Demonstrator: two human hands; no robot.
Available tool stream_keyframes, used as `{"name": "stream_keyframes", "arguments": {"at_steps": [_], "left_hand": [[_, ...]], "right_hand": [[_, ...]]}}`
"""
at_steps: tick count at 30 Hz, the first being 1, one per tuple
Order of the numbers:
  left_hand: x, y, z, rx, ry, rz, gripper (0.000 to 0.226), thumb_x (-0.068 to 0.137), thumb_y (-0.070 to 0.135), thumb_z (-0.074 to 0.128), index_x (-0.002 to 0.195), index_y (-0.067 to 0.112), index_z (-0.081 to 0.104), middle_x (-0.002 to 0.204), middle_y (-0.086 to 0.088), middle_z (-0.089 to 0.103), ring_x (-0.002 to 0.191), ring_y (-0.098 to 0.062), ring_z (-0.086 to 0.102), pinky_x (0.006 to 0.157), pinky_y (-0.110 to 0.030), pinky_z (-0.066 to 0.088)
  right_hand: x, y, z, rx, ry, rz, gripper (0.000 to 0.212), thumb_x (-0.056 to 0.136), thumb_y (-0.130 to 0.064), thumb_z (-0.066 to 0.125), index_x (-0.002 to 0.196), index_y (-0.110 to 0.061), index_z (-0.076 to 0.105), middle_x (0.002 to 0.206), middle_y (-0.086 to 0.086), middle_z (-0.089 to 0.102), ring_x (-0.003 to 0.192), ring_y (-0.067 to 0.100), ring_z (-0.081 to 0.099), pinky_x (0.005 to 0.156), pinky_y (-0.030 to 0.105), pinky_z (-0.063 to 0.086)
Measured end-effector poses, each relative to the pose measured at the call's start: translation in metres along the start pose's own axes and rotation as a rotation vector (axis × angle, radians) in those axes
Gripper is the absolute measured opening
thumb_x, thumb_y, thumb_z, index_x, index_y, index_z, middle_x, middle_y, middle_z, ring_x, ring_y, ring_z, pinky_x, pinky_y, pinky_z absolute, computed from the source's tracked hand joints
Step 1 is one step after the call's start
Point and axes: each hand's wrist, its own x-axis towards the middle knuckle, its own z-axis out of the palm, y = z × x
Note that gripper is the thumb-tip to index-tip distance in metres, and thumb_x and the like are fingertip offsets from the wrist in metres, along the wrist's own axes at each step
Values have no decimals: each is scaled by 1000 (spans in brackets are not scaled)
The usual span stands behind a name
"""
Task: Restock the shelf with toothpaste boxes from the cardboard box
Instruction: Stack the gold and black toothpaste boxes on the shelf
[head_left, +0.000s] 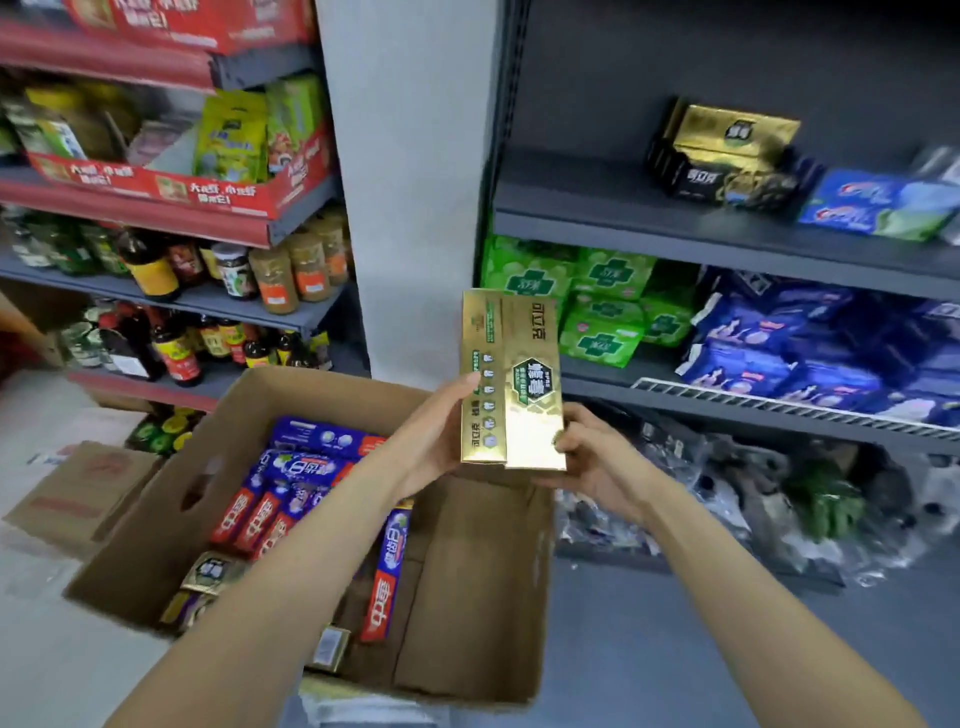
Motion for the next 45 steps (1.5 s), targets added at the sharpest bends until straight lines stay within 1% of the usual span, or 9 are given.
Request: {"name": "stream_keyframes", "arguments": {"at_steps": [4, 8, 11, 15, 19, 27, 33, 41, 45], "left_hand": [[39, 2, 92, -57, -37, 66, 60, 77, 48, 53, 129, 18, 52, 121, -10, 65, 98, -22, 68, 66, -30, 57], [78, 6, 167, -22, 5, 148, 54, 76, 51, 57, 118, 17, 59, 108, -7, 71, 94, -21, 70, 73, -34, 58], [102, 13, 203, 74, 174, 203, 89, 54, 67, 76, 127, 23, 50, 119, -7, 66, 106, -25, 65, 92, -45, 52], [128, 33, 235, 416, 373, 322, 53, 69, 50, 76, 112, 28, 53, 112, 2, 65, 103, -19, 61, 96, -37, 48], [153, 58, 254, 630, 461, 553, 72, 69, 27, 82, 131, 20, 45, 113, 8, 55, 104, -9, 51, 85, -21, 37], [227, 122, 272, 1110, 674, 733, 80, 67, 43, 80, 136, 31, 39, 122, 3, 52, 113, -20, 53, 85, -34, 43], [302, 174, 270, 1358, 822, 840, 76, 70, 47, 76, 133, 26, 38, 123, -1, 52, 112, -24, 52, 86, -38, 45], [374, 228, 279, 1616, 646, 797, 73, 73, 42, 75, 133, 28, 35, 129, 0, 49, 119, -25, 49, 98, -38, 38], [389, 236, 288, 1202, 565, 684, 72, 71, 47, 76, 130, 23, 43, 121, -1, 61, 110, -23, 59, 89, -32, 46]], "right_hand": [[-12, -41, -65, 64, 115, -33, 54, 60, -15, 55, 112, -7, 46, 111, 19, 56, 100, 31, 54, 91, 50, 45], [-28, -70, -130, 15, 208, -97, 31, 88, -26, 53, 115, -10, 51, 105, 15, 63, 88, 24, 60, 73, 35, 50], [-38, -86, -174, -1, 237, -174, 15, 90, -22, 54, 102, -13, 55, 97, 11, 64, 84, 21, 61, 73, 35, 49], [-44, -111, -222, -83, 350, -300, 14, 86, -26, 61, 98, -19, 61, 101, 6, 67, 87, 18, 63, 80, 35, 49], [-37, -139, -253, -134, 466, -377, 13, 86, -27, 62, 97, -20, 62, 107, 10, 66, 99, 26, 63, 93, 47, 51], [6, -200, -299, -177, 529, -493, 12, 86, -28, 61, 97, -23, 61, 107, 9, 66, 103, 28, 62, 95, 49, 49], [53, -258, -335, -213, 593, -590, 14, 90, -25, 58, 103, -21, 60, 103, 4, 65, 90, 16, 60, 77, 30, 47], [98, -299, -365, -229, 631, -642, 2, 87, -23, 60, 85, -24, 59, 95, 9, 66, 89, 21, 59, 79, 33, 46], [110, -315, -375, -179, 616, -674, 12, 89, -21, 60, 78, -25, 56, 83, -8, 62, 82, 11, 56, 75, 26, 41]]}}
